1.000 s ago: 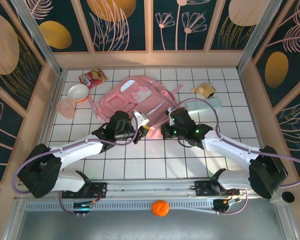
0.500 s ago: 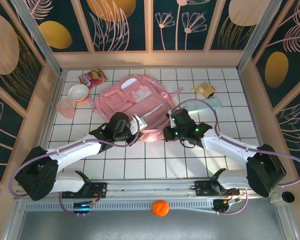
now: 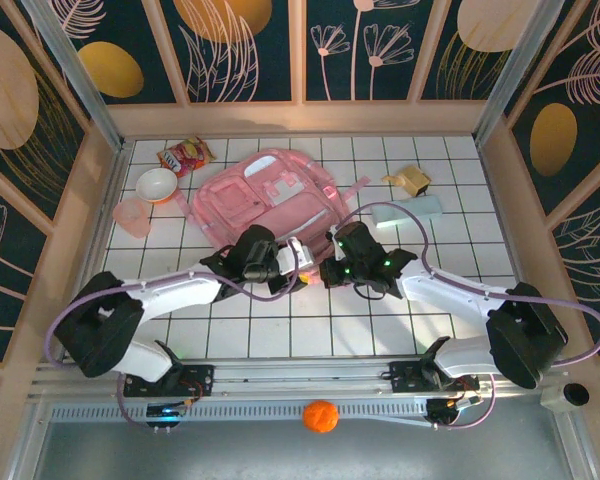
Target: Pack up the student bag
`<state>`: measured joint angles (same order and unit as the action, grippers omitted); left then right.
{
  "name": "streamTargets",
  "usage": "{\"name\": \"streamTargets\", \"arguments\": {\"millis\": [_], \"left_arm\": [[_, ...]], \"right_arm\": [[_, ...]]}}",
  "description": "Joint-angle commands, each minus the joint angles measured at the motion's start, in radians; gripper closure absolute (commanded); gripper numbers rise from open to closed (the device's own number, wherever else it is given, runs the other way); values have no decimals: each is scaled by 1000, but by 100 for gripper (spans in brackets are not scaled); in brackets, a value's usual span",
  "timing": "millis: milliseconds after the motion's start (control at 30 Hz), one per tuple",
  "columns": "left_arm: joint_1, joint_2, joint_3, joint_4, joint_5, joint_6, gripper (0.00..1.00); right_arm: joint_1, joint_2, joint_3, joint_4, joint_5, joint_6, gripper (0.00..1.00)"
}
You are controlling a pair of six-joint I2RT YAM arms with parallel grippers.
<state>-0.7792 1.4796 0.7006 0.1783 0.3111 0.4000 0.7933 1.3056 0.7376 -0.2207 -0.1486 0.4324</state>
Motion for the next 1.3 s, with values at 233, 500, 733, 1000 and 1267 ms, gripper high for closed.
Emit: {"name": "streamTargets", "arguments": {"millis": [233, 500, 733, 1000, 1267], "left_arm": [[-3, -23, 16, -65, 47, 158, 100], [-1, -166, -35, -221, -6, 284, 100], [51, -271, -73, -371, -235, 337, 100], [137, -366, -64, -492, -270, 301, 50], [53, -338, -65, -189, -3, 68, 27]], "right_arm": [[-129, -65, -40, -30, 1, -15, 100], [-316, -29, -67, 34, -43, -113, 100], [-216, -24, -72, 83, -93, -105, 100], [53, 33, -93, 274, -103, 74, 100], [78, 66, -34, 238, -87, 57, 100]]}}
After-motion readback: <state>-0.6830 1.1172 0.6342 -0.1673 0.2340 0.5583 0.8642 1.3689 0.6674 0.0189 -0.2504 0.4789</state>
